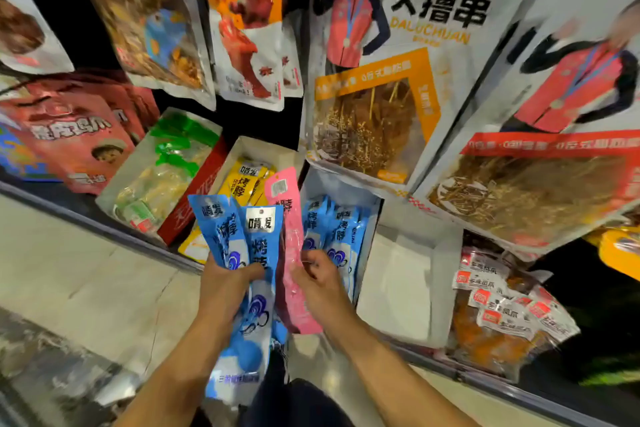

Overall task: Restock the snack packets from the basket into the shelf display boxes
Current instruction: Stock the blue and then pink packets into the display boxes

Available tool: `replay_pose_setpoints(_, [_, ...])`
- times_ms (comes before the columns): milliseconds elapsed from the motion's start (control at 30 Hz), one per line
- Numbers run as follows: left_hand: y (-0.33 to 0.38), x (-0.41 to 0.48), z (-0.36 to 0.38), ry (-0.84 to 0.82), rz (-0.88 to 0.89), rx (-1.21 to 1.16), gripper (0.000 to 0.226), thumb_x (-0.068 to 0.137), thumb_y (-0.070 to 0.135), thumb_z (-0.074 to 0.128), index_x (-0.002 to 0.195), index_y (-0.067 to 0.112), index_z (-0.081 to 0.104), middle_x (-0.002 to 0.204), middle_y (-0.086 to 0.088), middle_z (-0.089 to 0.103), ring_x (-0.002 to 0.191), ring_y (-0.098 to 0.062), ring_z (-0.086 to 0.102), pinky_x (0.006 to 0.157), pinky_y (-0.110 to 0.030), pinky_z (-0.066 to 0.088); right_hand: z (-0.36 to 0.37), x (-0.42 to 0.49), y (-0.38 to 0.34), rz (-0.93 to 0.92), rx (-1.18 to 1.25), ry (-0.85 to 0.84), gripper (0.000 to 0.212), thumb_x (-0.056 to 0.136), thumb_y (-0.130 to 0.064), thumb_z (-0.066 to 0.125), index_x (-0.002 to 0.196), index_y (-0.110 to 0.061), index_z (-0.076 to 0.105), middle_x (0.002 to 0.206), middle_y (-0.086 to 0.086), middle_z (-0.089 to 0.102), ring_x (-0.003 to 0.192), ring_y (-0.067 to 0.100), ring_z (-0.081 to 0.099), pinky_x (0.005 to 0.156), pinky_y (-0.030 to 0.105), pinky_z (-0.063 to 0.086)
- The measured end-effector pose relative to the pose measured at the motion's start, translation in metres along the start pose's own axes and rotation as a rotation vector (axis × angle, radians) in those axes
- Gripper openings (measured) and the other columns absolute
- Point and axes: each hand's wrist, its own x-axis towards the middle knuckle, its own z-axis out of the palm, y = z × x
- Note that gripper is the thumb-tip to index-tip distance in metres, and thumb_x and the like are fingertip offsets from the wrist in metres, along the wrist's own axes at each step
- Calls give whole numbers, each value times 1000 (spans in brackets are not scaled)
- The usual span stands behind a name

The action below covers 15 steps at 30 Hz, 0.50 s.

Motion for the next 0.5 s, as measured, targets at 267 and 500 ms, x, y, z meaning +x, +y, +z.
replay_pose_setpoints(267, [16, 3, 34, -116, 65, 6, 31, 81, -8, 70, 105, 9, 62, 82, -3, 71, 58, -13, 66, 40, -20, 49, -120, -50, 27, 85, -36, 523, 16, 99, -16, 52, 115, -21, 56, 74, -5, 65, 61, 11, 56, 60, 27, 46])
replay_pose_setpoints(500, [0, 10, 64, -192, 11, 88, 37, 73, -6, 73, 107, 6, 64, 84, -9, 76, 57, -18, 70, 46, -28, 54, -146, -5, 53, 138, -684, 611, 22, 100, -20, 44, 121, -19, 54, 81, 0, 62, 62, 13, 59, 55, 21, 51])
